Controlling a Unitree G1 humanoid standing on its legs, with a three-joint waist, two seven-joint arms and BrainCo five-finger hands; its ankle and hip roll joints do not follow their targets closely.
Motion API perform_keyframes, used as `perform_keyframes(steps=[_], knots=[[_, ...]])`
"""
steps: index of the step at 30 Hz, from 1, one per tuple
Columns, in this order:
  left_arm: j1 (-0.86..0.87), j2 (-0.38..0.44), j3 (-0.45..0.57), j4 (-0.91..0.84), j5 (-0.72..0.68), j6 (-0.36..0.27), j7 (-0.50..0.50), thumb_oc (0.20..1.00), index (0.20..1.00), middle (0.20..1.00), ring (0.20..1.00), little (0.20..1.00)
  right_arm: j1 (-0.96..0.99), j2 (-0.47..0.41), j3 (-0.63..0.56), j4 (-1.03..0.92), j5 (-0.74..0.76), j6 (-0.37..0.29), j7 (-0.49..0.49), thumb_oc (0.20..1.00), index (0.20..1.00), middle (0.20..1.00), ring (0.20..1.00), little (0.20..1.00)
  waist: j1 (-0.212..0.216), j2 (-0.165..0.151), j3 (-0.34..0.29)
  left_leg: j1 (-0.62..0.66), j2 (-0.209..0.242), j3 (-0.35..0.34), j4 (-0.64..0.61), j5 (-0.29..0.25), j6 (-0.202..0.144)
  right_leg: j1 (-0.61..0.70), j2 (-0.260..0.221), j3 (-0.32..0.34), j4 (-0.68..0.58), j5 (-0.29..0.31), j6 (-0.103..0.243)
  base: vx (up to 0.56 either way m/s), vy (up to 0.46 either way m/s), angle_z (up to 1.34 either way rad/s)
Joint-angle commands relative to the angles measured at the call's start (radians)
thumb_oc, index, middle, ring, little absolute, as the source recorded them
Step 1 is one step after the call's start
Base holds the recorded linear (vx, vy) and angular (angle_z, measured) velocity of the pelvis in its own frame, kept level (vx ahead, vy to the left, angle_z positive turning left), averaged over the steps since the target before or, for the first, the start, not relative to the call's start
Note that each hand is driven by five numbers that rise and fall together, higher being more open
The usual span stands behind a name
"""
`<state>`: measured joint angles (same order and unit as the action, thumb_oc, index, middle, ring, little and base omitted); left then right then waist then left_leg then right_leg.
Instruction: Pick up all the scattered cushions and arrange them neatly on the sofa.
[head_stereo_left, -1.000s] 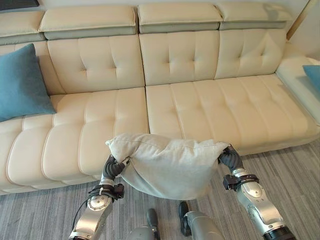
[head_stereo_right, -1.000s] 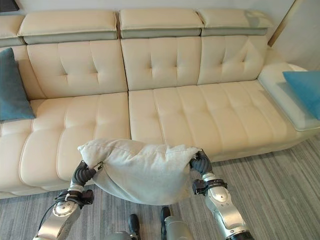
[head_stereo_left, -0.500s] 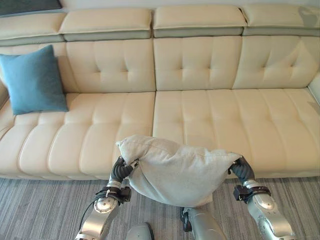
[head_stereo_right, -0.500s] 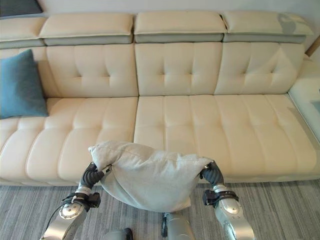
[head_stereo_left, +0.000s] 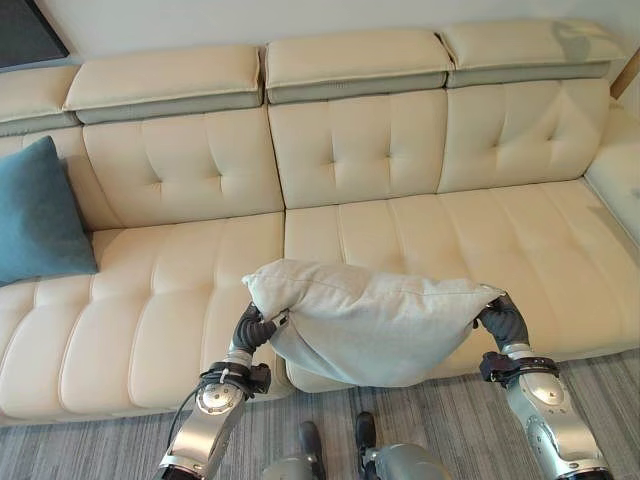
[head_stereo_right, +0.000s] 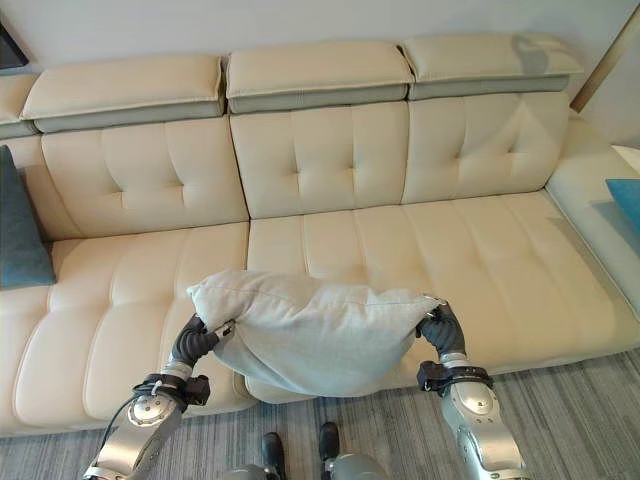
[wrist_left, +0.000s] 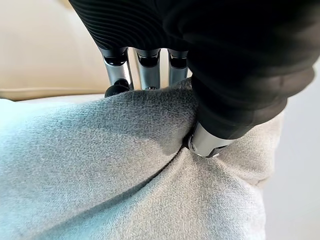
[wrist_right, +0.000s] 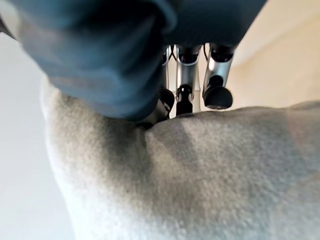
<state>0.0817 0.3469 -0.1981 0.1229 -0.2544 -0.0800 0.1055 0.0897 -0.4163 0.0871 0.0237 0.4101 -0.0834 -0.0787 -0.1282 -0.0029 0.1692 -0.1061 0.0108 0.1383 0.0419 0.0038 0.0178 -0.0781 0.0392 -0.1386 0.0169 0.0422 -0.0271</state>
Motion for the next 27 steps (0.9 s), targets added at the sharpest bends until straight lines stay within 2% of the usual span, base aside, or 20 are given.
perform_keyframes(steps=[1,6,8,9,10,12,13,14,15,16,17,19,22,25,27], knots=[[-0.031,0.058,0.045,-0.12,0.025,-0.092,0.008,0.2,0.2,0.2,0.2,0.2,-0.12,0.038,0.034,-0.077,-0.038,-0.091,0.005,0.2,0.2,0.2,0.2,0.2,0.055,-0.07,-0.045,0.092,-0.053,0.021,0.06,-0.155,-0.017,-0.023,-0.064,0.081,-0.024,0.007,0.14,0.0,0.0,0.0],[-0.099,0.078,0.051,-0.098,0.045,-0.107,0.062,0.2,0.2,0.2,0.2,0.2,-0.251,0.054,0.083,-0.074,-0.053,-0.115,-0.022,0.2,0.2,0.2,0.2,0.2,0.085,-0.076,-0.042,0.098,-0.055,0.019,0.046,-0.157,-0.011,-0.02,-0.064,0.083,-0.027,0.009,0.146,0.0,0.0,0.02],[-0.175,0.088,0.039,-0.081,0.045,-0.121,0.099,0.2,0.2,0.2,0.2,0.2,-0.336,0.058,0.106,-0.058,-0.059,-0.127,-0.049,0.2,0.2,0.2,0.2,0.2,0.095,-0.074,-0.036,0.092,-0.056,0.022,0.037,-0.153,-0.011,-0.03,-0.066,0.082,-0.027,0.013,0.149,-0.08,-0.007,0.04],[-0.282,0.098,0.01,-0.036,0.037,-0.134,0.15,0.2,0.2,0.2,0.2,0.2,-0.457,0.059,0.15,-0.01,-0.069,-0.131,-0.08,0.2,0.2,0.2,0.2,0.2,0.107,-0.072,-0.018,0.067,-0.058,0.022,0.042,-0.147,-0.011,-0.056,-0.072,0.078,-0.024,0.021,0.152,-0.12,-0.009,0.06],[-0.289,0.098,0.01,-0.031,0.037,-0.136,0.151,0.2,0.2,0.2,0.2,0.2,-0.464,0.059,0.15,-0.005,-0.068,-0.133,-0.08,0.2,0.2,0.2,0.2,0.2,0.107,-0.072,-0.015,0.063,-0.058,0.022,0.044,-0.147,-0.011,-0.059,-0.072,0.078,-0.023,0.021,0.152,-0.16,-0.014,0.0],[-0.491,0.137,-0.048,0.06,0.038,-0.151,0.218,0.2,0.2,0.2,0.2,0.2,-0.669,0.055,0.21,0.123,-0.053,-0.13,-0.133,0.2,0.2,0.2,0.2,0.2,0.119,-0.064,0.014,-0.003,-0.061,0.017,0.051,-0.133,-0.012,-0.123,-0.08,0.075,-0.013,0.037,0.157,-0.18,-0.025,0.04],[-0.497,0.137,-0.049,0.065,0.038,-0.153,0.219,0.2,0.2,0.2,0.2,0.2,-0.676,0.055,0.21,0.128,-0.052,-0.132,-0.133,0.2,0.2,0.2,0.2,0.2,0.119,-0.065,0.016,-0.007,-0.061,0.017,0.053,-0.132,-0.012,-0.127,-0.081,0.075,-0.012,0.037,0.157,-0.19,-0.023,0.05],[-0.574,0.154,-0.07,0.105,0.038,-0.156,0.247,0.2,0.2,0.2,0.2,0.2,-0.756,0.044,0.223,0.187,-0.046,-0.129,-0.152,0.2,0.2,0.2,0.2,0.2,0.124,-0.061,0.025,-0.033,-0.062,0.015,0.058,-0.125,-0.013,-0.152,-0.085,0.074,-0.005,0.045,0.157,-0.11,-0.017,0.07],[-0.657,0.171,-0.093,0.161,0.038,-0.162,0.27,0.2,0.2,0.2,0.2,0.2,-0.844,0.031,0.235,0.258,-0.03,-0.132,-0.169,0.2,0.2,0.2,0.2,0.2,0.129,-0.055,0.035,-0.059,-0.064,0.013,0.062,-0.118,-0.015,-0.18,-0.09,0.072,0.003,0.049,0.158,-0.19,-0.043,0.09],[-0.834,0.179,-0.151,0.259,-0.006,-0.183,0.312,0.2,0.2,0.2,0.2,0.2,-1.019,0.006,0.269,0.402,0.012,-0.134,-0.201,0.2,0.2,0.2,0.2,0.2,0.144,-0.042,0.055,-0.11,-0.061,0.007,0.07,-0.101,-0.023,-0.228,-0.1,0.066,0.018,0.053,0.155,-0.13,-0.04,0.09],[-0.84,0.18,-0.152,0.262,-0.007,-0.185,0.312,0.2,0.2,0.2,0.2,0.2,-1.024,0.005,0.268,0.406,0.014,-0.136,-0.2,0.2,0.2,0.2,0.2,0.2,0.143,-0.045,0.055,-0.116,-0.063,0.008,0.069,-0.095,-0.023,-0.233,-0.102,0.066,0.018,0.056,0.155,-0.11,-0.041,0.09],[-1.043,0.193,-0.199,0.423,-0.031,-0.198,0.371,0.2,0.2,0.2,0.2,0.2,-1.233,-0.038,0.299,0.601,0.062,-0.136,-0.233,0.2,0.2,0.2,0.2,0.2,0.159,-0.023,0.069,-0.151,-0.063,-0.001,0.057,-0.068,-0.032,-0.275,-0.115,0.047,0.029,0.054,0.156,-0.01,-0.052,0.17],[-1.161,0.206,-0.211,0.502,-0.018,-0.204,0.416,0.2,0.2,0.2,0.2,0.2,-1.379,-0.067,0.334,0.721,0.084,-0.14,-0.254,0.2,0.2,0.2,0.2,0.2,0.174,-0.005,0.094,-0.189,-0.062,-0.015,0.056,-0.059,-0.041,-0.315,-0.116,0.034,0.031,0.056,0.162,0.01,-0.05,0.03],[-1.239,0.205,-0.229,0.568,-0.022,-0.208,0.43,0.2,0.2,0.2,0.2,0.2,-1.456,-0.08,0.371,0.782,0.099,-0.153,-0.254,0.2,0.2,0.2,0.2,0.2,0.181,-0.001,0.103,-0.222,-0.062,-0.016,0.063,-0.058,-0.044,-0.349,-0.118,0.032,0.033,0.059,0.165,0.0,-0.053,-0.02],[-1.331,0.204,-0.253,0.672,-0.048,-0.193,0.416,0.448,0.448,0.448,0.448,0.448,-1.523,-0.101,0.404,0.849,0.129,-0.153,-0.246,0.2,0.2,0.2,0.2,0.2,0.182,0.008,0.107,-0.27,-0.065,-0.017,0.079,-0.056,-0.046,-0.395,-0.121,0.031,0.035,0.068,0.166,0.01,-0.062,0.05]])
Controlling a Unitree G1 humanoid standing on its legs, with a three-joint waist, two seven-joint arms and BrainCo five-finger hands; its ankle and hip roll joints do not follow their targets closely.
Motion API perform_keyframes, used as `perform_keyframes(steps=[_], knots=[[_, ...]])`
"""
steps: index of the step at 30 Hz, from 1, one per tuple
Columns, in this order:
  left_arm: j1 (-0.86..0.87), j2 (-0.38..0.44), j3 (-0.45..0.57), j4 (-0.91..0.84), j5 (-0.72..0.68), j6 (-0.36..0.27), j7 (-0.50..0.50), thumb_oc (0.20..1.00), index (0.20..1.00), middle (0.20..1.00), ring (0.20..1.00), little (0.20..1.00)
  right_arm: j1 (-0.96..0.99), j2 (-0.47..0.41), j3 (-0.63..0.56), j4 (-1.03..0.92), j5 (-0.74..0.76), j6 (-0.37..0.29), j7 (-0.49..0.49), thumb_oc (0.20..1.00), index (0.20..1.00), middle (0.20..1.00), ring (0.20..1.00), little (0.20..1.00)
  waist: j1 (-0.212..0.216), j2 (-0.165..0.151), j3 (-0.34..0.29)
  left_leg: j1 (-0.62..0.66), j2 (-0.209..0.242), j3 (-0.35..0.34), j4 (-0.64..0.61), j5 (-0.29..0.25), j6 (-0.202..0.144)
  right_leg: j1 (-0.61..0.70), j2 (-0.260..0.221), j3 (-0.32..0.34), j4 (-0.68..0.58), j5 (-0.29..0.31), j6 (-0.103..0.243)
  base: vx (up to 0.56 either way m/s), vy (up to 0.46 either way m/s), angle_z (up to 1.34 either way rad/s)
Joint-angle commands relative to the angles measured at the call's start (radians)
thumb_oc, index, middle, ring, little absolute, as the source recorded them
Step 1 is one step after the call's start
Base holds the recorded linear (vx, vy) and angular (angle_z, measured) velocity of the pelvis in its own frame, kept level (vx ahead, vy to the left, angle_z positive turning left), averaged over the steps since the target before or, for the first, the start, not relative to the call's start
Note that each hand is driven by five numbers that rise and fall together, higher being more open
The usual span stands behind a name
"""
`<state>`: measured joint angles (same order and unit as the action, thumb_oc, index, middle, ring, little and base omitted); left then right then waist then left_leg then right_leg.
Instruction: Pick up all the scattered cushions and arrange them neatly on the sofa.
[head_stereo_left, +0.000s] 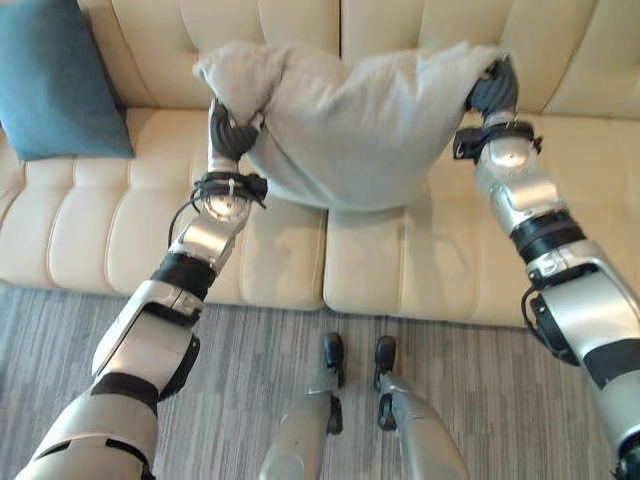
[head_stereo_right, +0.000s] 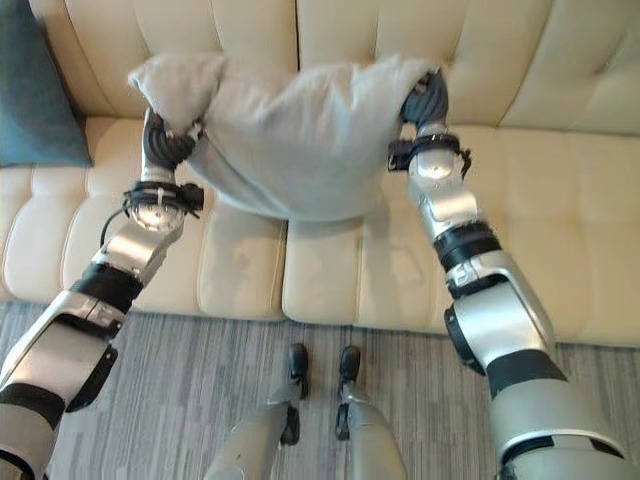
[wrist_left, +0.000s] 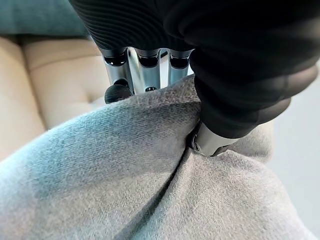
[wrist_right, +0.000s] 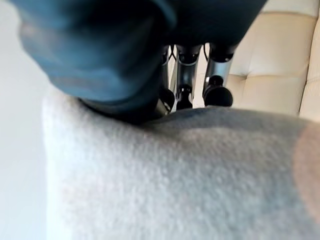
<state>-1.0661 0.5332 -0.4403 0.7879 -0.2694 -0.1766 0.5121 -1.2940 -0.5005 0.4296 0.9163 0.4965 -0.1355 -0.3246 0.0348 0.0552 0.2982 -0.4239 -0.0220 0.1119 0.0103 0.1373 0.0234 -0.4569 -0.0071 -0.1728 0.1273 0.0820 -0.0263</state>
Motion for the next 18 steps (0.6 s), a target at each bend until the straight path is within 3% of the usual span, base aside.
perform_keyframes(steps=[1,2,8,11,17,18], knots=[[-0.216,0.018,-0.028,0.053,-0.034,-0.091,0.003,1.0,1.0,1.0,1.0,1.0,-0.16,-0.025,0.069,-0.016,0.051,-0.1,0.003,0.278,0.278,0.278,0.278,0.278,0.019,-0.048,-0.018,0.028,-0.033,0.008,0.12,-0.189,-0.051,-0.032,-0.074,0.064,-0.073,0.029,0.166,0.0,-0.055,0.08],[-0.262,0.012,-0.043,0.104,-0.046,-0.078,-0.012,1.0,1.0,1.0,1.0,1.0,-0.182,-0.044,0.085,0.023,0.063,-0.094,0.008,1.0,1.0,1.0,1.0,1.0,0.015,-0.042,-0.005,0.005,-0.033,0.002,0.13,-0.188,-0.052,-0.054,-0.076,0.061,-0.071,0.033,0.166,-0.01,-0.064,0.07],[-0.331,0.049,-0.05,0.165,-0.077,-0.078,-0.034,1.0,1.0,1.0,1.0,1.0,-0.229,-0.097,0.131,0.087,0.063,-0.071,0.015,1.0,1.0,1.0,1.0,1.0,0.019,-0.046,0.01,-0.055,-0.027,-0.01,0.148,-0.176,-0.058,-0.093,-0.071,0.05,-0.076,0.04,0.169,-0.01,-0.051,0.11],[-0.364,0.137,-0.049,0.196,-0.123,-0.088,-0.055,1.0,1.0,1.0,1.0,1.0,-0.275,-0.178,0.199,0.111,0.036,-0.05,0.016,1.0,1.0,1.0,1.0,1.0,0.023,-0.062,-0.012,-0.07,-0.021,-0.012,0.13,-0.165,-0.065,-0.115,-0.066,0.048,-0.091,0.05,0.173,0.04,-0.055,0.05],[-0.23,0.246,0.0,0.171,-0.188,-0.082,-0.124,1.0,1.0,1.0,1.0,1.0,-0.165,-0.244,0.144,0.062,0.062,-0.031,0.014,1.0,1.0,1.0,1.0,1.0,0.013,-0.082,-0.043,0.004,-0.02,-0.006,0.095,-0.168,-0.068,-0.038,-0.057,0.056,-0.124,0.05,0.173,0.05,0.003,-0.07],[-0.131,0.284,0.026,0.095,-0.186,-0.083,-0.154,1.0,1.0,1.0,1.0,1.0,-0.079,-0.269,0.098,-0.015,0.06,-0.026,0.019,1.0,1.0,1.0,1.0,1.0,0.007,-0.085,-0.046,0.047,-0.02,-0.008,0.088,-0.174,-0.068,0.004,-0.056,0.059,-0.127,0.044,0.17,0.05,0.017,-0.04]])
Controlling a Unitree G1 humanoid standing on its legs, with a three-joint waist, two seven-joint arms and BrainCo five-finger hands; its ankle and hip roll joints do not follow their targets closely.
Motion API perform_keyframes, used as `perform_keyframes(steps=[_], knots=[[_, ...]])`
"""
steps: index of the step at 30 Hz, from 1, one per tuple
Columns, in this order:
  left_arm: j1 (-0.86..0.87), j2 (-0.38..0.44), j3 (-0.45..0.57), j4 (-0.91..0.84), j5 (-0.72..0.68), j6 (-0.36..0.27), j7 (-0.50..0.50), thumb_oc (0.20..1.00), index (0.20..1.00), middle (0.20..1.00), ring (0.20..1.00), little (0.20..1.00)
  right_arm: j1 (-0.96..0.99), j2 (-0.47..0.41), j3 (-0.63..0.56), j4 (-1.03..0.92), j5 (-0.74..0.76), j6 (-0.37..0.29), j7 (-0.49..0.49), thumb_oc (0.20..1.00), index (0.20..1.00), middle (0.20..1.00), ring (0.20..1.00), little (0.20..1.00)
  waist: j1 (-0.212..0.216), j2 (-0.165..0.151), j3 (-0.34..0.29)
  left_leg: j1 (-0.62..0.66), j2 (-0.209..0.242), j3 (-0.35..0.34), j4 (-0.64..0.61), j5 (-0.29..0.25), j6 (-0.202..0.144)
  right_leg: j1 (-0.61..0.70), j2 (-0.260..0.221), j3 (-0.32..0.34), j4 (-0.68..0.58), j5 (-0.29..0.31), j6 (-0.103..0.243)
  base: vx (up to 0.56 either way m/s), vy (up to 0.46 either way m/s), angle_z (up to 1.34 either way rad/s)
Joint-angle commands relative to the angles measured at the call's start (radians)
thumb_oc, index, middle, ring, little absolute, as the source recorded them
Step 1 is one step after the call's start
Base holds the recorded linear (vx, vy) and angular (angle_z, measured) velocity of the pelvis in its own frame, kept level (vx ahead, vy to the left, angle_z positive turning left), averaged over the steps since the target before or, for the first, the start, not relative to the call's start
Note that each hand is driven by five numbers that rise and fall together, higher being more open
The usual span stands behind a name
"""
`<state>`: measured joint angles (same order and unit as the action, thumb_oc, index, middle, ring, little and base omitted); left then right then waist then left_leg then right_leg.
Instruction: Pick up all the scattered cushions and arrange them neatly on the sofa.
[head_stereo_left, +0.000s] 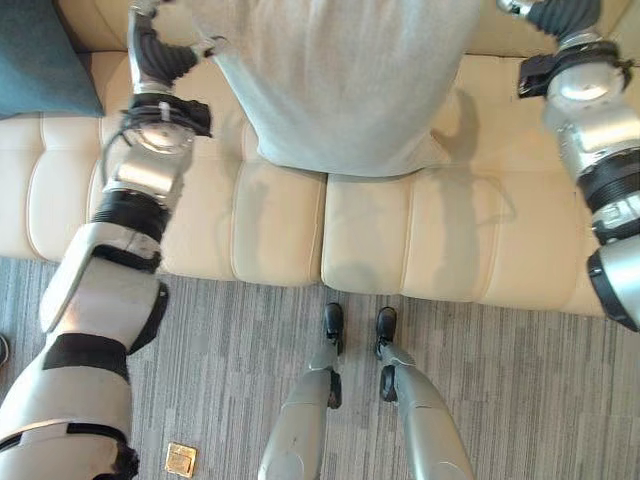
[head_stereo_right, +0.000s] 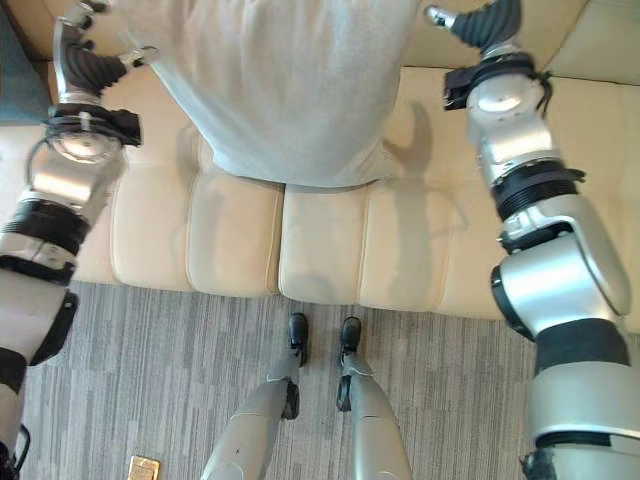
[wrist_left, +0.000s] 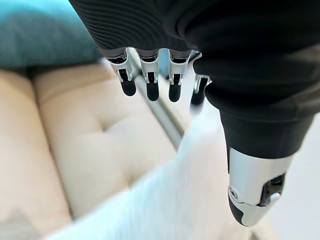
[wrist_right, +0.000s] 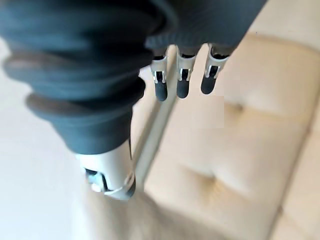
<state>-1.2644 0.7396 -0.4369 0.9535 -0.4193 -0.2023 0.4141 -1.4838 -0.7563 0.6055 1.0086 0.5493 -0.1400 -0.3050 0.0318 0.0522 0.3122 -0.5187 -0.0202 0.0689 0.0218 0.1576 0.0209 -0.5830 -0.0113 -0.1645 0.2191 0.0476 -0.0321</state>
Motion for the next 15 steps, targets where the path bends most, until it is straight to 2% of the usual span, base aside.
perform_keyframes(steps=[1,2,3,4,5,6,7,8,12,15], knots=[[0.074,0.078,0.025,-0.076,-0.034,-0.055,-0.055,1.0,1.0,1.0,1.0,1.0,0.118,-0.013,-0.08,-0.112,0.005,-0.02,-0.002,1.0,1.0,1.0,1.0,1.0,0.009,-0.082,-0.061,0.145,-0.022,0.035,0.076,-0.195,-0.065,0.134,-0.052,0.051,-0.22,0.079,0.175,0.05,0.024,-0.06],[0.161,0.094,0.058,-0.148,-0.026,-0.055,-0.068,1.0,1.0,1.0,1.0,1.0,0.182,-0.027,-0.118,-0.176,0.001,-0.021,-0.004,1.0,1.0,1.0,1.0,1.0,0.007,-0.082,-0.062,0.166,-0.021,0.035,0.071,-0.197,-0.065,0.154,-0.053,0.052,-0.222,0.076,0.174,0.05,0.033,-0.04],[0.373,0.106,0.158,-0.322,-0.009,-0.069,-0.094,1.0,1.0,1.0,1.0,1.0,0.355,-0.052,-0.225,-0.323,-0.026,-0.03,0.001,1.0,1.0,1.0,1.0,1.0,0.001,-0.082,-0.065,0.205,-0.02,0.036,0.058,-0.201,-0.064,0.193,-0.054,0.053,-0.232,0.07,0.17,0.04,0.032,-0.01],[0.385,0.106,0.163,-0.331,-0.007,-0.066,-0.092,1.0,1.0,1.0,1.0,1.0,0.364,-0.05,-0.227,-0.331,-0.029,-0.027,-0.001,1.0,1.0,1.0,1.0,1.0,-0.001,-0.084,-0.068,0.204,-0.022,0.037,0.056,-0.196,-0.064,0.192,-0.056,0.053,-0.233,0.073,0.169,0.07,0.037,0.04],[0.535,0.094,0.236,-0.416,0.001,-0.065,-0.116,1.0,1.0,1.0,1.0,1.0,0.504,-0.049,-0.305,-0.432,-0.055,-0.03,0.012,1.0,1.0,1.0,1.0,1.0,-0.005,-0.087,-0.074,0.228,-0.023,0.038,0.048,-0.199,-0.062,0.218,-0.054,0.053,-0.242,0.071,0.169,0.09,0.056,0.05],[0.763,0.054,0.345,-0.516,0.018,-0.058,-0.159,1.0,1.0,1.0,1.0,1.0,0.743,-0.013,-0.434,-0.594,-0.109,-0.035,0.05,1.0,1.0,1.0,1.0,1.0,-0.017,-0.087,-0.088,0.271,-0.022,0.047,0.028,-0.21,-0.057,0.257,-0.047,0.054,-0.262,0.067,0.171,0.09,0.056,0.04],[0.771,0.055,0.348,-0.523,0.019,-0.056,-0.159,1.0,1.0,1.0,1.0,1.0,0.752,-0.011,-0.437,-0.602,-0.111,-0.032,0.049,1.0,1.0,1.0,1.0,1.0,-0.018,-0.09,-0.093,0.27,-0.024,0.048,0.026,-0.205,-0.057,0.256,-0.049,0.054,-0.264,0.07,0.171,0.12,0.092,-0.05],[0.96,0.0,0.419,-0.582,0.049,-0.043,-0.205,1.0,1.0,1.0,1.0,1.0,0.957,0.028,-0.513,-0.72,-0.173,-0.039,0.111,1.0,1.0,1.0,1.0,1.0,-0.026,-0.09,-0.115,0.314,-0.022,0.062,0.004,-0.218,-0.051,0.289,-0.042,0.058,-0.279,0.068,0.177,0.06,0.071,-0.2],[1.29,-0.105,0.51,-0.638,0.11,0.007,-0.313,1.0,1.0,1.0,1.0,1.0,1.32,0.085,-0.613,-0.856,-0.255,-0.023,0.242,1.0,1.0,1.0,1.0,1.0,-0.038,-0.105,-0.144,0.398,-0.028,0.082,-0.012,-0.232,-0.032,0.348,-0.034,0.084,-0.281,0.068,0.189,0.03,0.077,-0.37],[1.389,-0.168,0.533,-0.624,0.119,0.03,-0.352,1.0,1.0,1.0,1.0,1.0,1.446,0.123,-0.634,-0.864,-0.299,-0.008,0.291,1.0,1.0,1.0,1.0,1.0,-0.048,-0.107,-0.159,0.435,-0.029,0.084,-0.013,-0.244,-0.026,0.377,-0.033,0.089,-0.277,0.066,0.189,0.0,0.039,-0.23]])
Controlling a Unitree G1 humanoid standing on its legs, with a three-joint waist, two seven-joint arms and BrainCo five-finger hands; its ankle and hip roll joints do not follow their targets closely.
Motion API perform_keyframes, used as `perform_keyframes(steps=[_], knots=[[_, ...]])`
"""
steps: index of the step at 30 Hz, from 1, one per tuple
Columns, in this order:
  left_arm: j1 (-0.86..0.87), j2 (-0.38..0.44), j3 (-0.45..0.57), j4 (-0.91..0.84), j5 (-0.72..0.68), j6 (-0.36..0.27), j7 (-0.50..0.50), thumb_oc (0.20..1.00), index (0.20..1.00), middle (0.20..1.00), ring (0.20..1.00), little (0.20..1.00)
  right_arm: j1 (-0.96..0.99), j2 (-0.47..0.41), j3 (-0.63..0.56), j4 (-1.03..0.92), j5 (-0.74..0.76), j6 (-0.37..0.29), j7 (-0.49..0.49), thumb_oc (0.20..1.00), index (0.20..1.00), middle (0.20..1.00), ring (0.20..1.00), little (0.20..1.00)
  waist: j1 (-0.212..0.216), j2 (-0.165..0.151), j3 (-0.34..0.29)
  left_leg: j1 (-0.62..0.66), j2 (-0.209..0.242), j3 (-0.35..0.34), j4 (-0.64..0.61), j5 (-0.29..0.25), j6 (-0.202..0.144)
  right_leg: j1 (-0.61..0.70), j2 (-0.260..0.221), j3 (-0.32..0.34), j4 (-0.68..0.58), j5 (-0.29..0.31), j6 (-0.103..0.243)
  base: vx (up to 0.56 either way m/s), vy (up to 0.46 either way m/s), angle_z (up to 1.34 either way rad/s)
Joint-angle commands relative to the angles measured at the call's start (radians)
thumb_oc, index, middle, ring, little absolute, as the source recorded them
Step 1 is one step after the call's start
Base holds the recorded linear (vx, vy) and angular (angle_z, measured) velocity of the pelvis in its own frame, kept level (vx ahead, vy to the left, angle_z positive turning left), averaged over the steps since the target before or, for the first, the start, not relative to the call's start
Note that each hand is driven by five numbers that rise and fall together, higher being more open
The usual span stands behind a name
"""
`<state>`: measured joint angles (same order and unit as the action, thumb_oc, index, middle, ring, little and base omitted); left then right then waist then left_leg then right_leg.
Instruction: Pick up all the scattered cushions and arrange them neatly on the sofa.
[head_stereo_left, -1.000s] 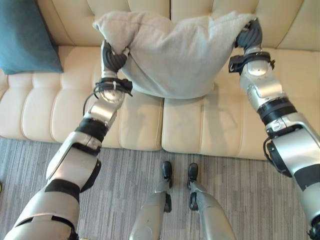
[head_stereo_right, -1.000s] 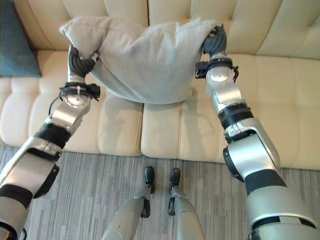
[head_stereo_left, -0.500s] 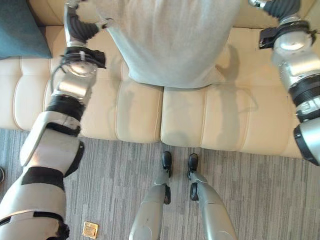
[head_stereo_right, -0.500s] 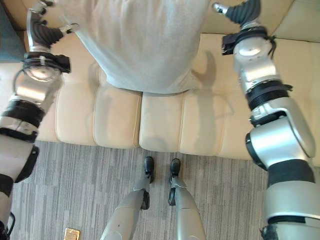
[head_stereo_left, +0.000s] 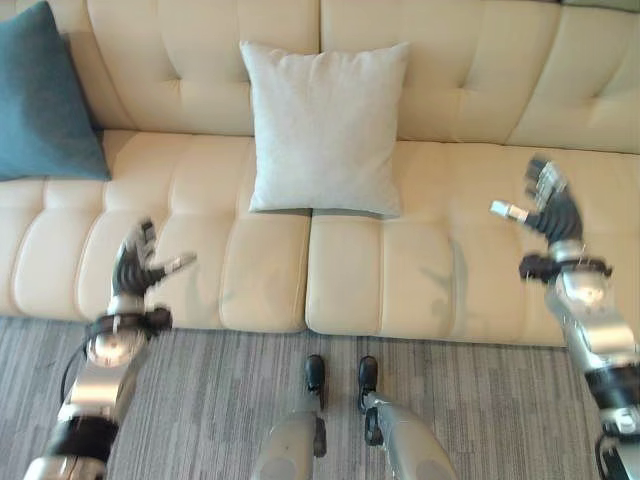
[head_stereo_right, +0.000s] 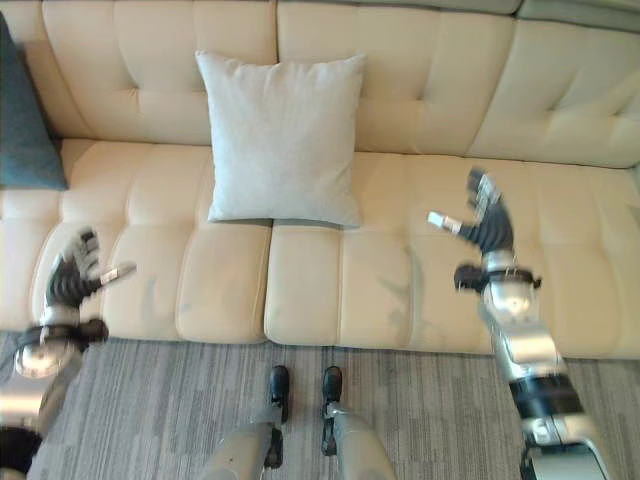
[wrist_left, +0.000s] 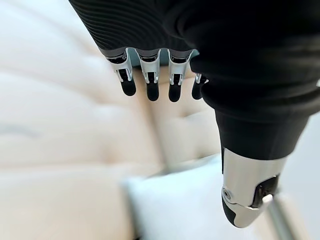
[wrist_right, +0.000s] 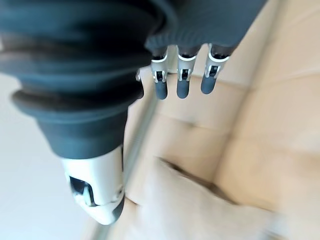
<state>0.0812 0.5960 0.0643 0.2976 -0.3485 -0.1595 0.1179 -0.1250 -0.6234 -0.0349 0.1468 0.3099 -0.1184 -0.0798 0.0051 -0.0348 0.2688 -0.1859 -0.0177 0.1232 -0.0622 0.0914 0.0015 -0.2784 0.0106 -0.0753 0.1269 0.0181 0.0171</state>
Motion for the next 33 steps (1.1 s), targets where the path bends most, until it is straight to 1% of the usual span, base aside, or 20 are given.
perform_keyframes(steps=[1,3,6,7,8,9,10,11,13,15,16,19,20,21,22,24,25,27,28,33], knots=[[0.044,-0.024,0.032,0.032,0.049,-0.012,-0.056,1.0,1.0,1.0,1.0,1.0,0.088,-0.009,0.007,-0.003,-0.06,-0.029,0.065,1.0,1.0,1.0,1.0,1.0,-0.021,-0.022,-0.118,0.099,-0.034,0.031,0.069,-0.173,-0.006,0.069,-0.057,0.0,-0.185,0.099,0.139,-0.06,0.061,-0.18],[0.138,-0.072,0.017,0.093,0.121,0.016,-0.109,1.0,1.0,1.0,1.0,1.0,0.239,0.042,0.003,0.044,-0.134,-0.015,0.122,1.0,1.0,1.0,1.0,1.0,-0.039,-0.025,-0.132,0.135,-0.038,0.028,0.063,-0.178,0.001,0.084,-0.058,0.006,-0.176,0.11,0.143,-0.15,0.088,-0.14],[0.17,-0.077,0.004,0.13,0.173,0.024,-0.122,1.0,1.0,1.0,1.0,1.0,0.275,0.072,0.033,0.129,-0.191,-0.011,0.126,1.0,1.0,1.0,1.0,1.0,-0.051,-0.035,-0.119,0.144,-0.047,0.029,0.061,-0.179,0.011,0.069,-0.059,0.02,-0.155,0.139,0.156,-0.24,0.052,-0.12],[0.163,-0.055,-0.009,0.156,0.23,0.029,-0.117,1.0,1.0,1.0,1.0,1.0,0.276,0.098,0.071,0.193,-0.243,0.0,0.124,1.0,1.0,1.0,1.0,1.0,-0.063,-0.05,-0.086,0.125,-0.052,0.034,0.072,-0.169,0.018,0.037,-0.067,0.038,-0.111,0.189,0.186,-0.43,0.005,-0.18],[0.151,-0.056,-0.011,0.174,0.233,0.029,-0.103,1.0,1.0,1.0,1.0,1.0,0.267,0.121,0.089,0.248,-0.242,0.007,0.116,1.0,1.0,1.0,1.0,1.0,-0.069,-0.052,-0.064,0.109,-0.043,0.039,0.079,-0.157,0.019,0.011,-0.066,0.05,-0.072,0.183,0.198,-0.77,0.039,-0.09],[0.14,-0.057,-0.02,0.18,0.229,0.03,-0.089,1.0,1.0,1.0,1.0,1.0,0.278,0.156,0.111,0.302,-0.236,0.013,0.113,1.0,1.0,1.0,1.0,1.0,-0.059,-0.035,-0.035,0.07,-0.009,0.038,0.092,-0.117,0.017,-0.001,-0.057,0.033,0.067,0.077,0.173,-0.54,0.031,-0.11],[0.14,-0.057,-0.019,0.181,0.229,0.03,-0.089,1.0,1.0,1.0,1.0,1.0,0.277,0.156,0.111,0.303,-0.236,0.013,0.113,1.0,1.0,1.0,1.0,1.0,-0.06,-0.036,-0.038,0.065,-0.01,0.038,0.092,-0.114,0.016,-0.007,-0.058,0.034,0.069,0.077,0.173,-0.61,0.032,-0.24],[0.116,-0.054,-0.029,0.199,0.237,0.037,-0.081,1.0,1.0,1.0,1.0,1.0,0.267,0.164,0.133,0.361,-0.267,0.019,0.099,1.0,1.0,1.0,1.0,1.0,-0.041,-0.011,-0.04,0.041,0.02,0.04,0.086,-0.079,0.015,0.023,-0.07,-0.001,0.209,-0.003,0.133,-0.36,-0.004,-0.27],[0.092,-0.052,-0.049,0.219,0.24,0.034,-0.074,1.0,1.0,1.0,1.0,1.0,0.26,0.19,0.119,0.42,-0.243,0.024,0.083,1.0,1.0,1.0,1.0,1.0,-0.033,0.001,-0.063,0.033,0.034,0.045,0.039,-0.043,0.005,0.082,-0.076,0.007,0.291,-0.039,0.119,-0.33,-0.03,0.02],[0.091,-0.064,-0.051,0.215,0.215,0.035,-0.065,1.0,1.0,1.0,1.0,1.0,0.255,0.198,0.103,0.436,-0.245,0.026,0.066,1.0,1.0,1.0,1.0,1.0,-0.015,-0.005,-0.096,0.014,0.038,0.054,0.016,-0.014,-0.007,0.175,-0.089,0.007,0.25,-0.043,0.125,-0.24,-0.118,-0.07],[0.085,-0.092,-0.055,0.216,0.193,0.032,-0.048,1.0,1.0,1.0,1.0,1.0,0.257,0.206,0.079,0.421,-0.222,0.031,0.049,1.0,1.0,1.0,1.0,1.0,-0.003,-0.018,-0.115,-0.024,0.046,0.072,0.004,0.024,-0.033,0.248,-0.059,0.011,0.114,-0.105,0.109,-0.2,-0.12,-0.3],[0.08,-0.101,-0.06,0.219,0.184,0.032,-0.047,1.0,1.0,1.0,1.0,1.0,0.258,0.211,0.075,0.413,-0.213,0.031,0.044,1.0,1.0,1.0,1.0,1.0,0.0,-0.025,-0.12,-0.044,0.048,0.077,0.015,0.03,-0.042,0.276,-0.051,0.014,0.032,-0.128,0.099,-0.19,-0.1,-0.07],[0.079,-0.13,-0.065,0.219,0.169,0.034,-0.041,1.0,1.0,1.0,1.0,1.0,0.259,0.209,0.064,0.404,-0.185,0.03,0.032,1.0,1.0,1.0,1.0,1.0,-0.005,-0.03,-0.112,-0.108,0.056,0.072,0.081,0.036,-0.056,0.291,-0.018,0.052,-0.068,-0.136,0.074,-0.35,-0.135,-0.02],[0.072,-0.139,-0.068,0.219,0.167,0.038,-0.034,1.0,1.0,1.0,1.0,1.0,0.254,0.204,0.064,0.406,-0.182,0.036,0.022,1.0,1.0,1.0,1.0,1.0,-0.008,-0.031,-0.096,-0.137,0.058,0.062,0.125,0.046,-0.068,0.282,-0.012,0.061,-0.081,-0.126,0.064,-0.35,-0.136,-0.23],[0.071,-0.14,-0.069,0.219,0.167,0.038,-0.034,1.0,1.0,1.0,1.0,1.0,0.254,0.204,0.064,0.407,-0.182,0.036,0.022,1.0,1.0,1.0,1.0,1.0,-0.008,-0.029,-0.096,-0.141,0.059,0.06,0.13,0.044,-0.069,0.281,-0.01,0.06,-0.081,-0.124,0.063,-0.42,-0.044,-0.19],[0.065,-0.163,-0.087,0.21,0.173,0.041,-0.051,1.0,1.0,1.0,1.0,1.0,0.247,0.192,0.062,0.412,-0.165,0.04,0.018,1.0,1.0,1.0,1.0,1.0,-0.027,-0.046,-0.067,-0.136,0.011,-0.027,0.262,-0.074,-0.059,0.249,-0.033,0.07,-0.101,-0.08,0.065,-0.45,-0.004,-0.01],[0.064,-0.163,-0.087,0.21,0.173,0.041,-0.052,1.0,1.0,1.0,1.0,1.0,0.247,0.192,0.062,0.412,-0.165,0.04,0.018,1.0,1.0,1.0,1.0,1.0,-0.027,-0.045,-0.069,-0.139,0.012,-0.027,0.261,-0.072,-0.059,0.247,-0.033,0.069,-0.102,-0.078,0.065,-0.24,0.014,-0.14],[0.067,-0.173,-0.092,0.216,0.162,0.045,-0.057,1.0,1.0,1.0,1.0,1.0,0.255,0.204,0.051,0.415,-0.152,0.043,0.026,1.0,1.0,1.0,1.0,1.0,-0.043,-0.057,-0.087,-0.054,-0.033,-0.101,0.256,-0.146,-0.052,0.219,-0.043,0.09,-0.104,-0.046,0.075,-0.1,0.057,-0.12],[0.073,-0.18,-0.101,0.215,0.166,0.05,-0.055,1.0,1.0,1.0,1.0,1.0,0.264,0.212,0.047,0.422,-0.153,0.044,0.022,1.0,1.0,1.0,1.0,1.0,-0.05,-0.048,-0.098,-0.018,-0.04,-0.131,0.218,-0.143,-0.043,0.213,-0.032,0.096,-0.1,-0.046,0.077,-0.01,0.094,-0.42],[0.06,-0.178,-0.132,0.246,0.177,0.054,-0.066,1.0,1.0,1.0,1.0,1.0,0.269,0.235,0.036,0.454,-0.114,0.04,0.019,1.0,1.0,1.0,1.0,1.0,-0.091,-0.037,-0.143,0.058,-0.031,-0.104,0.109,-0.125,-0.022,0.202,-0.022,0.119,-0.082,-0.047,0.084,0.04,0.071,-0.34]])
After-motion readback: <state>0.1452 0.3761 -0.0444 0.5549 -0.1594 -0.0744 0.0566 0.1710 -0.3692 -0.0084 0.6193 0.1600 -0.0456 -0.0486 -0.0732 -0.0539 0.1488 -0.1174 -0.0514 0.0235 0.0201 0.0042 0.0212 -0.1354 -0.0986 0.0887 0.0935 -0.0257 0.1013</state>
